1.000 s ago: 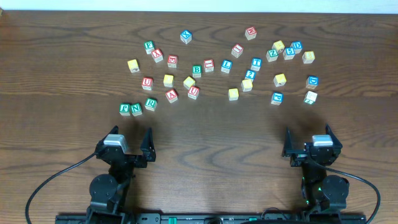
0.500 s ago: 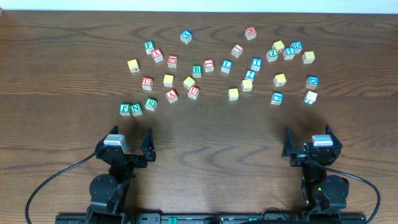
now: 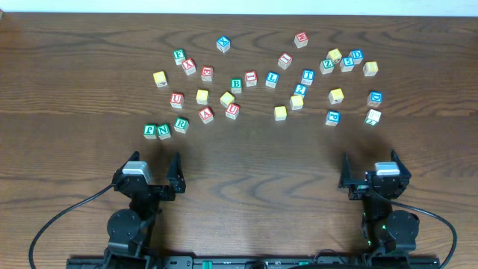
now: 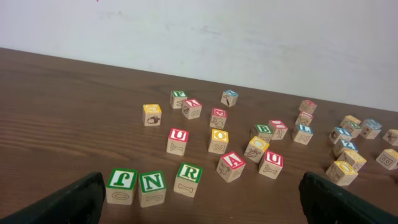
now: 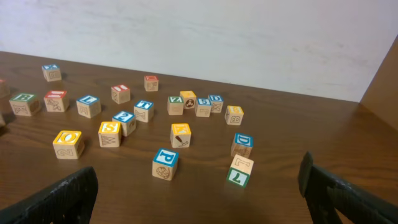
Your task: Spell out ROBOT
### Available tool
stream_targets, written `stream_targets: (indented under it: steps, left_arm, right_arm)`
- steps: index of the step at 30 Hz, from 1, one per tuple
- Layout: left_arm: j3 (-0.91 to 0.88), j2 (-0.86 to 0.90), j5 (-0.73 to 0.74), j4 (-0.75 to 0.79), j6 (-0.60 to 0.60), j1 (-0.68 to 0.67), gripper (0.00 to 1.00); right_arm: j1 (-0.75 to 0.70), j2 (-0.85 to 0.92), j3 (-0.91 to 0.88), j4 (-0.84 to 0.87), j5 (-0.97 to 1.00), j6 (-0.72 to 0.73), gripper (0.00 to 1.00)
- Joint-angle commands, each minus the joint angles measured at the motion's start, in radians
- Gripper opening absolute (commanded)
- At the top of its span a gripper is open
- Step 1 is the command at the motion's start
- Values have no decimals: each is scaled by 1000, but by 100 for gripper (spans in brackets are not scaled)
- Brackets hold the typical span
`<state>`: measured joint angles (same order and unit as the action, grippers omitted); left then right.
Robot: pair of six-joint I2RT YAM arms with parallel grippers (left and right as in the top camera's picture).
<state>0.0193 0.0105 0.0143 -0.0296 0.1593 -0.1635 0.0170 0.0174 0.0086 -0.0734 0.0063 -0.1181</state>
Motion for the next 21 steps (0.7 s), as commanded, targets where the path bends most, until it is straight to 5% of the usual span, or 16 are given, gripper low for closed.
stream_targets:
  steps: [1, 13, 21]
  left_arm:
    - [-15, -6, -48, -41, -8, 6, 98]
    - [89, 85, -48, -45, -34, 6, 98]
    - [646, 670, -23, -222, -130, 6, 98]
  right_arm:
    - [3, 0, -3, -2, -9, -11, 99]
    - [3, 0, -3, -2, -9, -11, 99]
    - [3, 0, -3, -2, -9, -11, 99]
